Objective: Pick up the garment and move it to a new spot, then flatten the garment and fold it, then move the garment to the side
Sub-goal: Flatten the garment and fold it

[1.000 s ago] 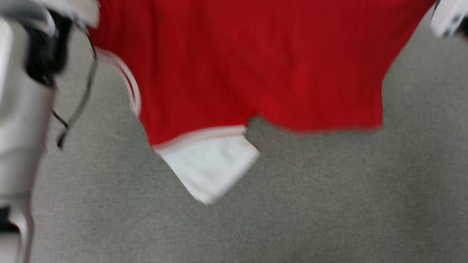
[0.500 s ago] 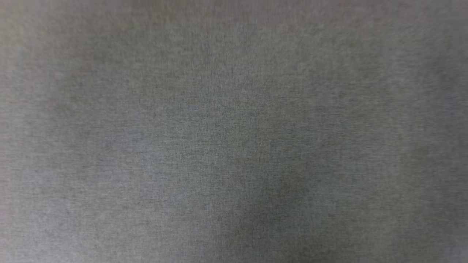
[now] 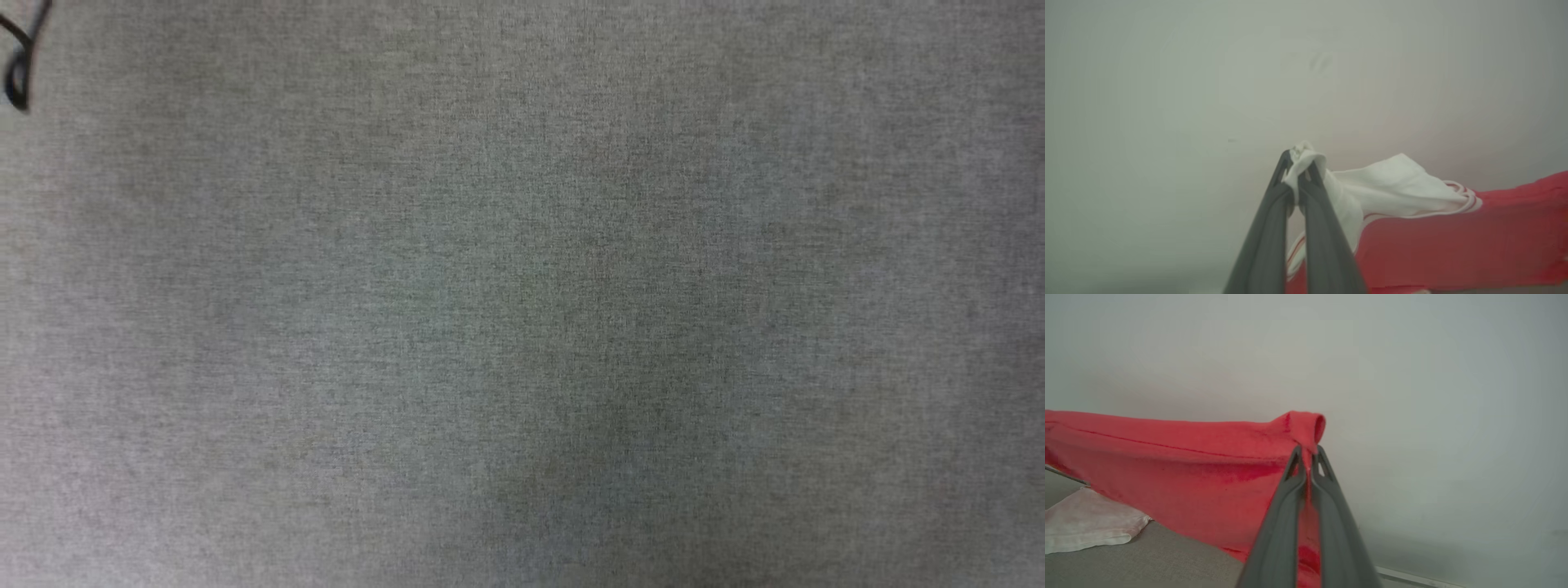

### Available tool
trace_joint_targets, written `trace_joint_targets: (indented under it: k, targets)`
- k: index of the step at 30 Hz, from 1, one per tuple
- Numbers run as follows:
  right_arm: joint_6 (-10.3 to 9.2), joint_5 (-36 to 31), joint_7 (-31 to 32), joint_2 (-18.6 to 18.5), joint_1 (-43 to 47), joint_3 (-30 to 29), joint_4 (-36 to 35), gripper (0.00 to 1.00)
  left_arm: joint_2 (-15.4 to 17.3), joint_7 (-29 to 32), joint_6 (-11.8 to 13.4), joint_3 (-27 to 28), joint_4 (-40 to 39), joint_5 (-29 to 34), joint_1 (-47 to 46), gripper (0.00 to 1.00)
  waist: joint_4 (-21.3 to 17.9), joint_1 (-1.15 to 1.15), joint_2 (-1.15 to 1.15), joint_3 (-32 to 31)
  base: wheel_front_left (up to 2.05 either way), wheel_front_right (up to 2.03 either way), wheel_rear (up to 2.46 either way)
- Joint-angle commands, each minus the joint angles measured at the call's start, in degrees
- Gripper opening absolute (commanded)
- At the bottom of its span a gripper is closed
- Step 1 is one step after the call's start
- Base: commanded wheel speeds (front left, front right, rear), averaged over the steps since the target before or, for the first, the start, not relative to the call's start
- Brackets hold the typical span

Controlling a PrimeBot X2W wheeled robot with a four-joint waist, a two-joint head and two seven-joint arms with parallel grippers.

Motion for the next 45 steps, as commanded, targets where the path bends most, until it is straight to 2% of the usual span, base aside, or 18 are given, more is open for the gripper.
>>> trace_joint_targets:
  k: [1, 3, 8, 15, 20, 25, 30, 31, 32, 38, 41, 45]
  targets:
    - [-0.03, 0.7, -0.79, -0.12, 1.46, 0.85, 1.66, 0.0, -0.45, -0.92, -0.42, -0.02, 1.51, -0.84, 1.77, 0.0, 0.09, -0.01, 0.0, -0.86, 0.0, 0.0, 0.0]
    - [-0.03, 2.15, -2.58, 0.45, 4.57, 2.96, 4.52, 0.0, -0.86, -2.26, -0.95, -0.48, 4.57, -2.24, 5.92, 0.0, -0.09, -0.01, 0.0, -3.51, 0.0, 0.0, 0.0]
    - [-0.03, 4.84, -5.66, 0.78, 14.36, 6.34, 6.65, 0.0, -1.1, -3.99, -1.33, -1.38, 6.41, -4.83, 16.59, 0.0, -0.2, -0.01, 0.0, -10.67, 0.0, 0.0, 0.0]
    - [-0.03, 10.2, -6.93, -0.74, 33.45, 11.21, 3.39, 0.0, -0.5, -4.76, -1.31, -3.11, 1.02, -9.14, 38.38, 0.0, 0.45, -0.01, 0.0, -22.13, 0.0, 0.0, 0.0]
    - [-0.04, 14.36, -7.41, -2.1, 48.06, 11.67, -2.05, 0.0, 0.25, -4.92, -0.37, -3.2, -6.03, -10.68, 53.67, 0.0, 0.56, -0.01, 0.0, -28.81, 0.0, 0.0, 0.0]
    - [-0.04, 16.62, -7.37, -2.74, 62.55, 9.01, -8.85, 0.0, 2.2, -3.81, 4.33, -1.98, -17.1, -13.23, 69.43, 0.0, 0.25, -0.01, 0.0, -34.16, 0.0, 0.0, 0.0]
    - [-0.05, 15.83, -4.73, -3.82, 75.29, 4.79, -18.11, 0.0, 5.51, -0.69, 12.68, -0.18, -33.63, -15.24, 84.02, 0.0, 0.28, -0.01, 0.0, -37.44, 0.0, 0.0, 0.0]
    - [-0.05, 15.83, -4.73, -3.82, 75.29, 4.79, -18.11, 0.0, 5.51, -0.69, 12.68, -0.18, -33.63, -15.24, 84.02, 0.0, 0.28, -0.01, 0.0, -37.44, 0.0, 0.0, 0.0]
    - [-0.05, 15.13, -2.96, -3.69, 80.23, 2.6, -22.61, 0.0, 6.54, 0.18, 16.06, 0.15, -41.04, -15.39, 88.93, 0.0, 0.45, -0.01, 0.0, -38.41, 0.0, 0.0, 0.0]
    - [-0.05, 11.86, 4.22, -1.09, 93.03, -5.81, -37.15, 0.0, 9.53, 3.36, 25.74, 1.75, -59.28, -15.13, 100.59, 0.0, 0.79, -0.01, 0.0, -40.54, 0.0, 0.0, 0.0]
    - [-0.04, 9.83, 8.72, 0.56, 96.91, -9.2, -43.78, 0.0, 11.06, 4.82, 28.42, 1.98, -66.01, -14.61, 103.21, 0.0, 0.91, -0.01, 0.0, -40.62, 0.0, 0.0, 0.0]
    - [-0.04, 8.19, 12.58, 2.08, 97.96, -11.16, -47.77, 0.0, 12.01, 6.08, 28.94, 1.84, -68.79, -14.09, 102.14, 0.0, 1.15, -0.01, 0.0, -40.07, 0.0, 0.0, 0.0]
